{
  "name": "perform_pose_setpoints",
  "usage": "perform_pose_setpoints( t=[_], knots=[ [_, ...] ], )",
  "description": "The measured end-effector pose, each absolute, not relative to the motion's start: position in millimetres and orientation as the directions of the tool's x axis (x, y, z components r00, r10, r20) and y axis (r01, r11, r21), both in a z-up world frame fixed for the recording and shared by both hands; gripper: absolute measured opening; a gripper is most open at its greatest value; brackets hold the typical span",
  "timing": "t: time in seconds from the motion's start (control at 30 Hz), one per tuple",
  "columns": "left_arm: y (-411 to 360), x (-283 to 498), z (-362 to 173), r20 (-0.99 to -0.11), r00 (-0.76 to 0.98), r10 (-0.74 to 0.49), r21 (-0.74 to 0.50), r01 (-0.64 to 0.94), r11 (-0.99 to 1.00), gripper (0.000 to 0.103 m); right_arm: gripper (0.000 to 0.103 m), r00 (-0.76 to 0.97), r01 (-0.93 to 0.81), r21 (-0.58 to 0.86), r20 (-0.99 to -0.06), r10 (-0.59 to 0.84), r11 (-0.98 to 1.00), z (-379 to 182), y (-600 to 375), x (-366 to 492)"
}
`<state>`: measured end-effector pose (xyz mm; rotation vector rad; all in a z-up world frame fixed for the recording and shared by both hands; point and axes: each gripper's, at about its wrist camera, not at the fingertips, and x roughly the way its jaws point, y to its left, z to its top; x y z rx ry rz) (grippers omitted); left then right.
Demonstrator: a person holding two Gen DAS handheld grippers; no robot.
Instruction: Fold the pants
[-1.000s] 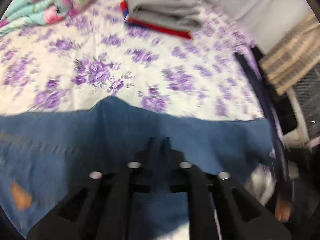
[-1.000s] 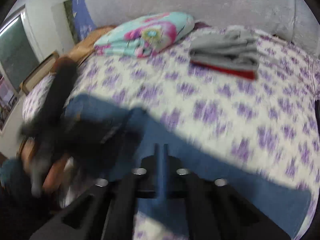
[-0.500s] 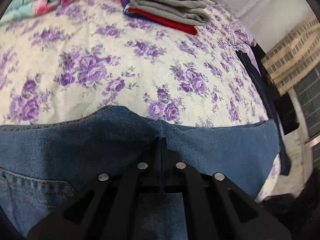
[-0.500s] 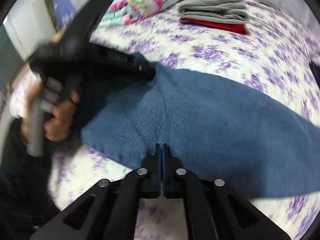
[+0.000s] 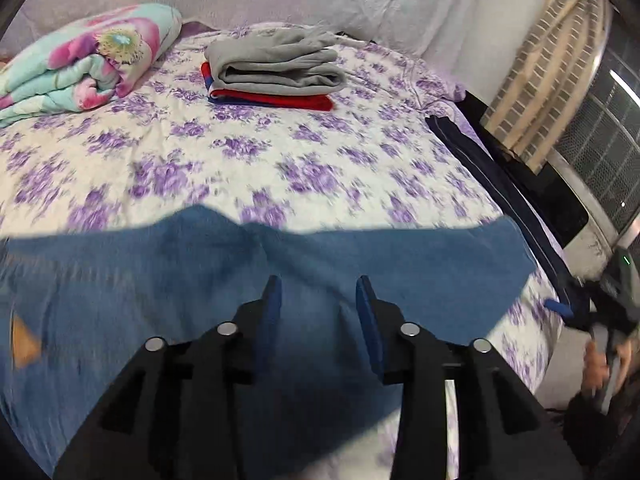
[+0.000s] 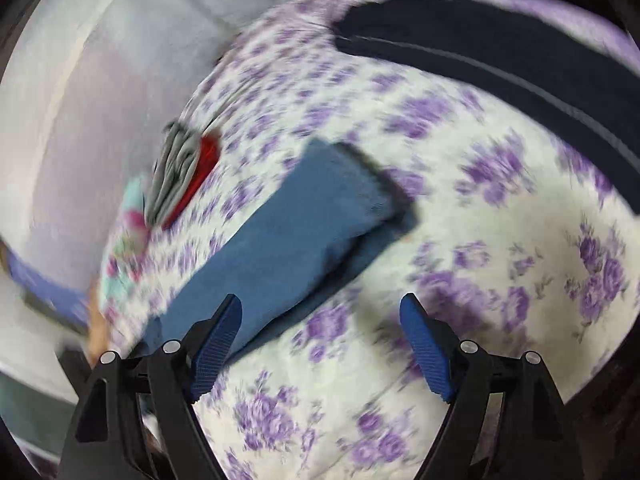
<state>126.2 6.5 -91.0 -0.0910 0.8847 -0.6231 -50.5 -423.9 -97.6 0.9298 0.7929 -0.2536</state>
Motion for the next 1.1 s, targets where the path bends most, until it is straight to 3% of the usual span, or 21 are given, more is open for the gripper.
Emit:
perform_pose_setpoints(
  t=[0.13,0.27,0.3,0.37,0.43,0.6,0.8,0.97,1.1],
  knots=[
    [9.7,109.1,-110.3,-0.745,0.438,-0.504,-0.316,0.434,0.844,0.037,0.083,0.699,0.496,0.69,-0.677,0.229,0.526,-129.1,-443.2,-26.1],
    [17.9,114.6,-129.2,-0.767,0.413,-0.49,-0.335,0.393,0.856,0.036,0.083,0.71,0.468,0.673,-0.673,0.21,0.574,-129.5,-444.4,4.0],
    [18.2,115.3,-129.5,-0.764,0.417,-0.492,-0.336,0.394,0.855,0.036,0.079,0.712,0.468,0.667,-0.673,0.2,0.579,-129.3,-445.3,10.4],
    [15.9,114.9,-130.4,-0.765,0.428,-0.481,-0.317,0.4,0.86,0.036,0.018,0.715,0.446,0.664,-0.668,0.208,0.6,-130.8,-448.5,24.4],
    [13.8,112.2,-130.8,-0.767,0.44,-0.467,-0.293,0.408,0.865,0.036,0.018,0.72,0.43,0.681,-0.655,0.23,0.593,-132.2,-451.7,29.7],
    [10.0,107.9,-123.5,-0.784,0.445,-0.433,-0.268,0.387,0.882,0.033,0.018,0.695,0.418,0.554,-0.706,0.14,0.72,-116.9,-435.5,31.6],
    [-51.8,105.9,-82.1,-0.749,0.36,-0.556,-0.344,0.505,0.791,0.03,0.019,0.69,0.409,0.474,-0.72,0.076,0.78,-107.1,-421.8,26.5],
    [-139.2,125.3,-84.1,-0.77,0.24,-0.592,-0.408,0.528,0.745,0.0,0.019,0.714,0.371,0.448,-0.698,0.059,0.813,-88.4,-411.2,9.8],
    [-191.5,131.4,-116.1,-0.775,0.122,-0.62,-0.484,0.516,0.707,0.0,0.019,0.733,0.342,0.45,-0.677,0.065,0.825,-79.5,-404.8,-0.3]
  ],
)
